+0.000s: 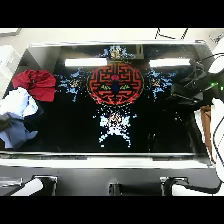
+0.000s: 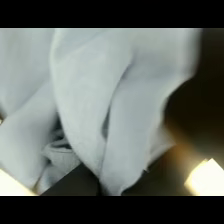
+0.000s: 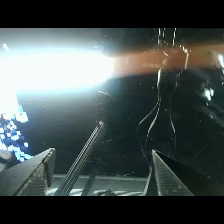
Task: Fold the clothes and pants, and hang the long-sleeved shirts on hangers.
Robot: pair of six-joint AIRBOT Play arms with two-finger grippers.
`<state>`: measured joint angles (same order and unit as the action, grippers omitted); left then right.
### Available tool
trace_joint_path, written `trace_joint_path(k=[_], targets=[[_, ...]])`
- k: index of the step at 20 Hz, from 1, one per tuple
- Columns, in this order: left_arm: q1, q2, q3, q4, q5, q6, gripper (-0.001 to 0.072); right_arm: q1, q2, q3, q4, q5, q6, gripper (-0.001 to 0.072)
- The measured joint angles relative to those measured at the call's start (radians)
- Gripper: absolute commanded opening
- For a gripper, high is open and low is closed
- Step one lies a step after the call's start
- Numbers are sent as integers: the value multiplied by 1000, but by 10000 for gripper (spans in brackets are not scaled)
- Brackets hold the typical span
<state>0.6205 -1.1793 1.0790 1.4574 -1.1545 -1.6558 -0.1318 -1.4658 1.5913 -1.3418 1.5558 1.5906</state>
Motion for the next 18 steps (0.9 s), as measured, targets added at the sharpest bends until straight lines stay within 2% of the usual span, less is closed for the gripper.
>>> trace_joint_path(k=[4,9,12,14,18], targets=[[-177,229,127,-206,177,7,22,0,0,0,12,7,3,669],[-690,449,173,-361,523,-32,22,0,0,0,49,8,3,669],[-1012,436,164,-363,713,-48,22,0,8,0,58,11,-4,669],[-1155,377,137,-359,768,-74,22,0,18,2,51,11,-14,670],[-1252,209,-3,-354,778,-175,23,0,36,2,17,14,-28,669]])
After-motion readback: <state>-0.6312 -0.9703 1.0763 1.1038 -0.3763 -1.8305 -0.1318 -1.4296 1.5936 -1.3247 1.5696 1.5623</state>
